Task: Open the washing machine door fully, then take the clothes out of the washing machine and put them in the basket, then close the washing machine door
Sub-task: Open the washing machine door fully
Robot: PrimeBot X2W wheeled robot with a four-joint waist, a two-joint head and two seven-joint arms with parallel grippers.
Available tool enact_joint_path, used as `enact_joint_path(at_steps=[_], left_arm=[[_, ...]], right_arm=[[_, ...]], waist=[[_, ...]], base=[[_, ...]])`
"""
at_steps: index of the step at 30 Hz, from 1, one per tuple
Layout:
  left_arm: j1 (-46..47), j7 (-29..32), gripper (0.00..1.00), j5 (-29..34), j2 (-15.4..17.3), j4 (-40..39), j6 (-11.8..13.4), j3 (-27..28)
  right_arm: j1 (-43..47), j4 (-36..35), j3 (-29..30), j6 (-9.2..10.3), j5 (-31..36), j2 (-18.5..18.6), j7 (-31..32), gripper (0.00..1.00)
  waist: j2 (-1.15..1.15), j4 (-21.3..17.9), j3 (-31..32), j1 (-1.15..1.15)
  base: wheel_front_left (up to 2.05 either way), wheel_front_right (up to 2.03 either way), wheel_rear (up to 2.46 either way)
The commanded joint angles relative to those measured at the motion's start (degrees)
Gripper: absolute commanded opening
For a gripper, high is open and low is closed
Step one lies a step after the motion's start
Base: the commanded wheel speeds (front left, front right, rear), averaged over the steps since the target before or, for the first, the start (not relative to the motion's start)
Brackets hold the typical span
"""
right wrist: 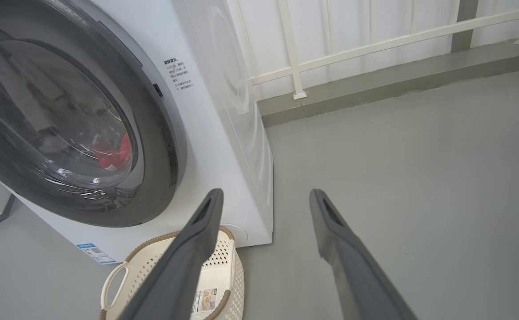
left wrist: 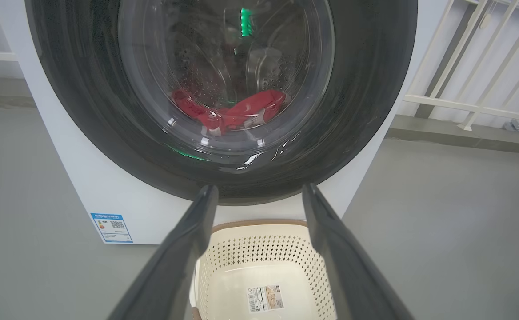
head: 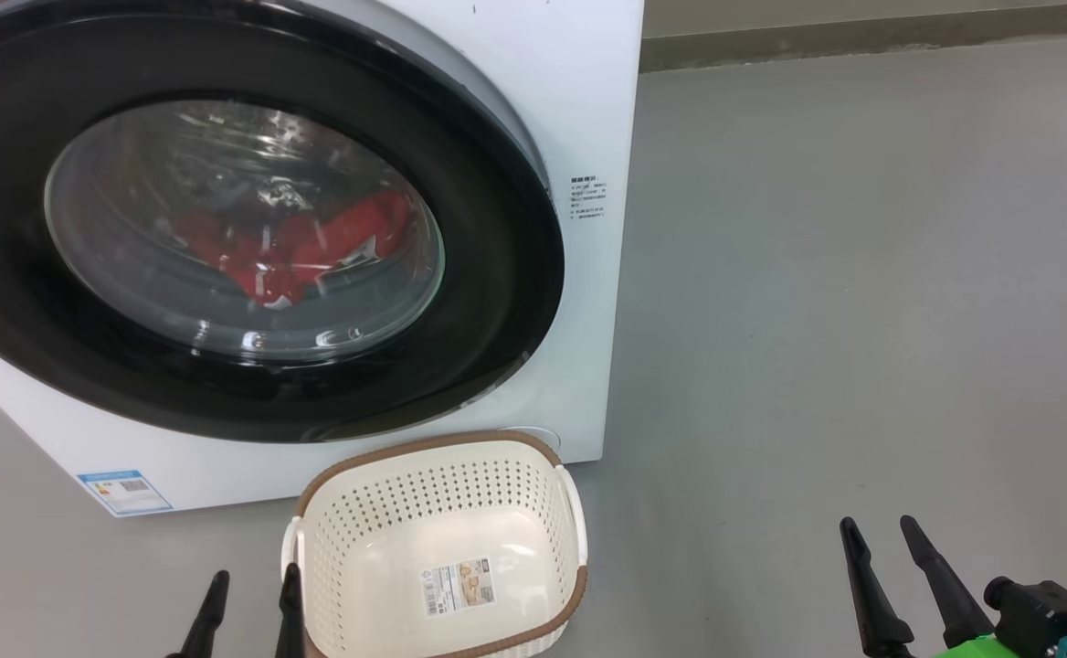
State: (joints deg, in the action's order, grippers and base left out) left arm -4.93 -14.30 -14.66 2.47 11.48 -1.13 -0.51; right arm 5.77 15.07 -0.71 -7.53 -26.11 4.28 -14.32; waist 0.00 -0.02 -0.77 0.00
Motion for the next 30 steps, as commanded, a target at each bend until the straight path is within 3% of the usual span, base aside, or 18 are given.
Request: enact_joint_path(at_steps=[1, 5, 6, 7, 8, 9, 14, 30], left_arm=[[1.4, -0.7, 1.0, 0.3, 0.4, -1.3, -0.1, 1.5], [1.5, -0.7, 1.0, 0.3, 0.4, -1.4, -0.1, 1.2], [1.5, -0.7, 1.0, 0.3, 0.4, -1.4, -0.1, 1.2], [1.5, -0.7, 1.0, 0.3, 0.4, -1.4, -0.1, 1.2], [1.5, -0.7, 1.0, 0.3, 0.4, -1.4, -0.1, 1.2], [1.6, -0.7, 1.0, 0.3, 0.4, -1.4, -0.2, 1.1], [1.9, -0.7, 1.0, 0.5, 0.4, -1.6, 0.0, 0.0], [5.3, -0.7, 1.0, -0.9, 0.4, -2.2, 0.3, -5.3]], right_arm=[[-0.9, -1.4, -1.3, 0.04, 0.6, 0.7, -0.7, 1.0], [-1.0, -1.6, -1.1, 0.04, 0.3, 0.6, -0.7, 1.0], [-1.2, -1.8, -1.0, 0.04, 0.0, 0.5, -0.7, 0.46], [-1.3, -2.0, -0.9, 0.04, -0.3, 0.4, -0.7, 0.15], [-1.3, -2.0, -0.9, 0.04, -0.3, 0.4, -0.7, 0.15], [-1.5, -2.3, -0.8, 0.04, -0.6, 0.3, -0.7, 0.0], [-4.5, -3.2, -1.2, 0.04, -2.2, -0.2, -0.7, 0.0], [-30.0, -0.2, -6.8, 0.04, -15.8, 1.2, -0.7, 0.0]], waist=[[0.0, 0.0, 0.1, 0.0], [0.0, 0.0, 0.1, 0.0], [0.0, 0.0, 0.1, 0.0], [0.0, 0.1, 0.1, 0.0], [0.0, 0.1, 0.1, 0.0], [0.0, 0.1, 0.1, 0.0], [0.0, 0.5, 0.0, 0.0], [0.0, 4.3, -5.1, 0.0]], base=[[0.0, 0.0, 0.0], [0.0, 0.0, 0.0], [0.0, 0.0, 0.0], [0.0, 0.0, 0.0], [0.0, 0.0, 0.0], [0.0, 0.0, 0.0], [0.0, 0.0, 0.0], [0.0, 0.0, 0.0]])
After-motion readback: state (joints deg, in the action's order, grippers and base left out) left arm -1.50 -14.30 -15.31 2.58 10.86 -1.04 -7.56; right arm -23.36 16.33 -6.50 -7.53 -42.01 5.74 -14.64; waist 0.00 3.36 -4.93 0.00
